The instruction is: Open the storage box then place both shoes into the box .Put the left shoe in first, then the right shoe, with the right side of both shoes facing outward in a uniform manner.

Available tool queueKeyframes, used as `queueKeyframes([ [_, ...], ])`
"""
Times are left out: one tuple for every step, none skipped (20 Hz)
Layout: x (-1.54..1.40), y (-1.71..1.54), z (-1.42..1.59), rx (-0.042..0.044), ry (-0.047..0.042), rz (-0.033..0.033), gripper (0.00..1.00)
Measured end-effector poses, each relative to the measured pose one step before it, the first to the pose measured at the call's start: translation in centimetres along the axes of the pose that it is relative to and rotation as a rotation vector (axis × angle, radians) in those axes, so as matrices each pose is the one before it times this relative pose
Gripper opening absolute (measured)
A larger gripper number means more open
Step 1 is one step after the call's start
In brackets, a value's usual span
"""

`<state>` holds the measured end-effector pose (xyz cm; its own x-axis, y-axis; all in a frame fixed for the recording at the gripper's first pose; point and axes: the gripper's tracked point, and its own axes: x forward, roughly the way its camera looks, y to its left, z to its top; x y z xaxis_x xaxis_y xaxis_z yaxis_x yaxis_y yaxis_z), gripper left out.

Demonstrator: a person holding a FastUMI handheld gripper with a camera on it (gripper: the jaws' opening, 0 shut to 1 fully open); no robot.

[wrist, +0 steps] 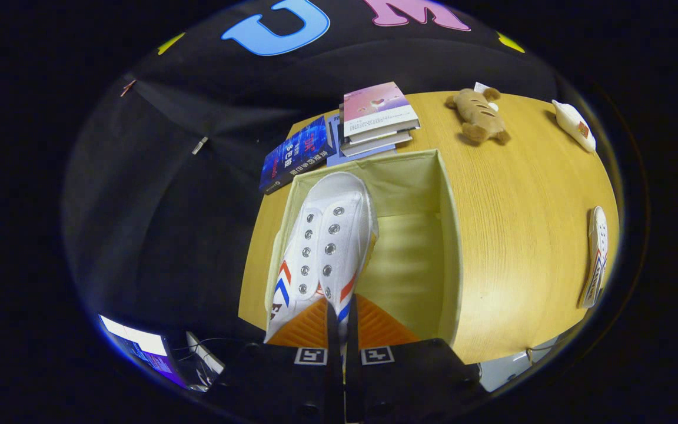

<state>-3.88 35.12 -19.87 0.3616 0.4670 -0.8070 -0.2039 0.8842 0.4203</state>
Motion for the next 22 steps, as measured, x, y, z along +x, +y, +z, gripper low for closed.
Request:
queueKeyframes([
  [0.658,-0.001,-0.165,0.00036,0.01080,-0.00910,0.06],
  [1.138,-0.228,0.061,-0.00114,0.01303,-0.01134,0.06],
  [0.726,-0.164,-0.087,-0.00062,0.00926,-0.01279,0.06],
  [0.672,-0.126,-0.097,-0.00255,0.01049,-0.01457,0.06],
  [0.544,-0.129,-0.146,-0.00373,0.01178,-0.01267,0.06],
  [0.514,-0.083,-0.303,-0.00718,0.01274,-0.01143,0.06],
  [0.517,-0.157,-0.157,-0.00879,0.00944,-0.01302,0.06],
  [0.590,-0.219,-0.173,-0.01303,0.00657,-0.01426,0.07],
  [0.496,0.011,-0.105,-0.01356,0.00871,-0.00330,0.07],
  [0.410,0.440,-0.430,-0.01187,0.01360,0.01001,0.09],
  [0.012,0.882,-0.039,0.00108,0.00419,0.03738,0.20],
  [-0.133,0.879,0.540,0.00789,-0.01148,0.03320,0.29],
  [-0.441,0.572,0.837,0.00507,-0.02348,0.02899,0.46],
  [-0.460,0.262,0.717,-0.00542,-0.02199,0.01587,0.64],
  [-0.821,-0.102,0.550,-0.01689,-0.02434,0.00182,0.82],
  [-0.951,-0.191,0.672,-0.01693,-0.02138,-0.00001,1.00],
  [-1.094,-0.577,0.214,-0.01445,-0.02170,-0.00282,0.99],
  [-1.174,-0.519,0.284,-0.00907,-0.02121,0.00367,0.99],
  [-1.267,-0.512,0.280,-0.00122,-0.02056,0.00412,0.99],
  [-1.319,-0.734,0.326,0.00539,-0.01946,0.00119,0.99],
  [-1.386,-0.892,0.265,0.00705,-0.01966,-0.00162,0.99],
  [-1.336,-1.076,0.451,0.00838,-0.02240,-0.00471,0.99],
])
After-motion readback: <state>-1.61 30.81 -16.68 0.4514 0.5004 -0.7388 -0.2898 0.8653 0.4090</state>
